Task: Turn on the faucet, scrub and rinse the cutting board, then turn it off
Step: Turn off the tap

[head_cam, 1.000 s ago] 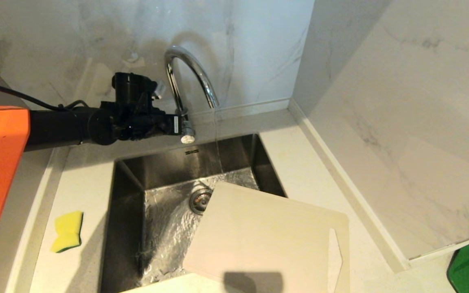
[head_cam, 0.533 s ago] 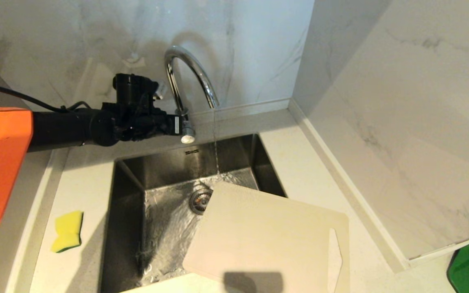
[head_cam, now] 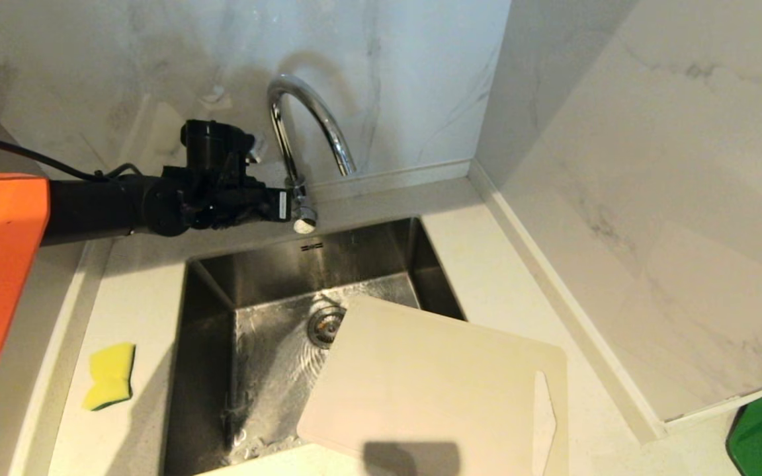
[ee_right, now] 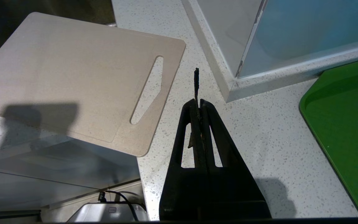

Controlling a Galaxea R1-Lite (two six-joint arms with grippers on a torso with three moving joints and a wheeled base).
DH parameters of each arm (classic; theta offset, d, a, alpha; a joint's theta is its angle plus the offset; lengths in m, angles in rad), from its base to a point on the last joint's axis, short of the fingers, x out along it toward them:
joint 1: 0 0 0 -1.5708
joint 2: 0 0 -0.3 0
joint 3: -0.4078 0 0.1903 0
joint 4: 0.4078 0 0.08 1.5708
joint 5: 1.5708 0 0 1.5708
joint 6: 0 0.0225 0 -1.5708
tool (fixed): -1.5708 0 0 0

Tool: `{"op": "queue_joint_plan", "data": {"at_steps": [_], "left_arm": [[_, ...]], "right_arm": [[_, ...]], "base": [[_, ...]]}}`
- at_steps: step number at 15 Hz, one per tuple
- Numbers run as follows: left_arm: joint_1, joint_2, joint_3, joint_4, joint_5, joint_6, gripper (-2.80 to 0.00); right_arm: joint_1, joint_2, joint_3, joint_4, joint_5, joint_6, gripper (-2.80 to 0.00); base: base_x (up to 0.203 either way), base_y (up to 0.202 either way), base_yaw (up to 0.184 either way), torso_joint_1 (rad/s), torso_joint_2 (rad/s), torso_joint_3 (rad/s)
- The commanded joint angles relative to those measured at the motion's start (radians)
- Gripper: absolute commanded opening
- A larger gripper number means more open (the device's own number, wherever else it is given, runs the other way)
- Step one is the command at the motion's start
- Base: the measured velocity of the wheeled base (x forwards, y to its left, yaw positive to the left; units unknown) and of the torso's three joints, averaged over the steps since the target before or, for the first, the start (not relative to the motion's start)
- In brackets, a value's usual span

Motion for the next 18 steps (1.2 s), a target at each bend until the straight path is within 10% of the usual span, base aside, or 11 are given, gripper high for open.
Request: {"op": "queue_joint_plan", "data": {"at_steps": [1,18], "left_arm": [[0.0,-0.003,0.0,0.013,-0.001,-0.001,-2.8],[0.042,-0.257,0.165,0.28,-0.014,-0.024,-2.8]], "right_arm": [[0.0,-0.002,0.002,0.0,0.0,0.0,-2.8],[0.0,-0.002,0.002,0.0,0.0,0.0,-2.8]], "base": [[0.0,0.0,0.0,0.0,0.0,0.0],[0.0,0.0,0.0,0.0,0.0,0.0]]}}
